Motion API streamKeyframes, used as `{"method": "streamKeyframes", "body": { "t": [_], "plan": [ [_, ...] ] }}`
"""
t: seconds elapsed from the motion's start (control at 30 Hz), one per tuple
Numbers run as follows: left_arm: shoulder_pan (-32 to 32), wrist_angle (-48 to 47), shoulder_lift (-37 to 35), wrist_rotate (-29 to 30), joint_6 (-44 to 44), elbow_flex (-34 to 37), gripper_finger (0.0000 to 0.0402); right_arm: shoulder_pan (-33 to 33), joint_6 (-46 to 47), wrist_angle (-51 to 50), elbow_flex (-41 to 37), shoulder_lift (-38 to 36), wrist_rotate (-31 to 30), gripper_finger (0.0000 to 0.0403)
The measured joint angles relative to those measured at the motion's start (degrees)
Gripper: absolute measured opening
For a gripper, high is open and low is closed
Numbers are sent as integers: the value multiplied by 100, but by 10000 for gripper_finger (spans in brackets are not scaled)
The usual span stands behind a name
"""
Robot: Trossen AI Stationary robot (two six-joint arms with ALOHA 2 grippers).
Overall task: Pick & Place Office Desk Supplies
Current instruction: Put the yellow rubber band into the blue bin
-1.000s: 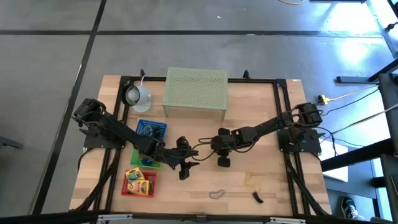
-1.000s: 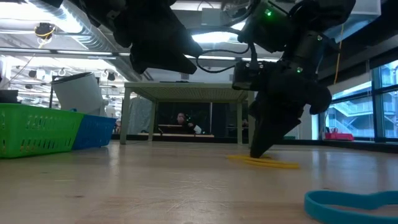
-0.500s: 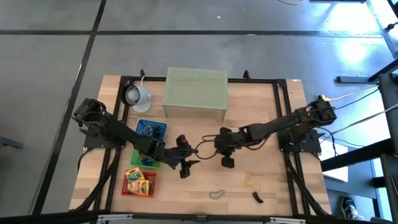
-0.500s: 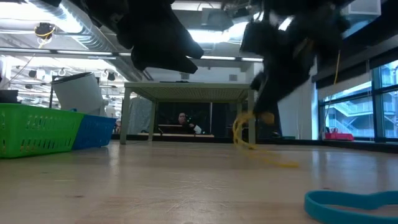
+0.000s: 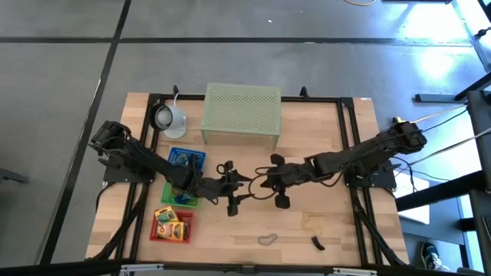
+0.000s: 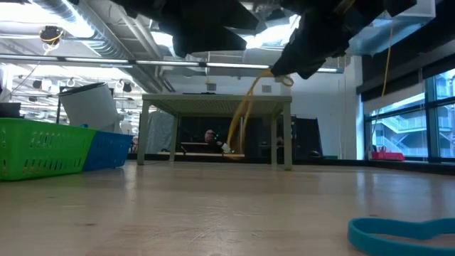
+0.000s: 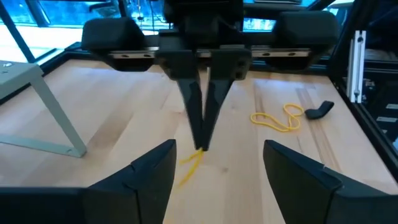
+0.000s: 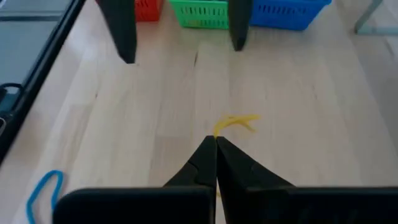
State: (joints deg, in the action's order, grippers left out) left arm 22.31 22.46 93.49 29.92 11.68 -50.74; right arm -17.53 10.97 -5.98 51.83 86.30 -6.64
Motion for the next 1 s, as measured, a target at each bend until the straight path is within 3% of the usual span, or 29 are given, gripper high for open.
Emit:
{"method": "streamKeyframes", "body": {
  "t": [0.43, 0.67, 0.83, 1.0],
  "plan": [
    [-214, 1234, 900, -283, -286, 0, 240, -65, -373, 185, 0, 0, -46, 2],
    [-258, 948, 975, -562, 415, 0, 230, -58, -416, 209, 2, 0, -45, 2],
    [-258, 737, 985, -525, 558, 0, 177, -58, -435, 258, 4, 0, -34, 2],
    [-255, 732, 984, -540, 524, 0, 75, -76, -261, 264, 4, -2, 5, 2]
  ]
}}
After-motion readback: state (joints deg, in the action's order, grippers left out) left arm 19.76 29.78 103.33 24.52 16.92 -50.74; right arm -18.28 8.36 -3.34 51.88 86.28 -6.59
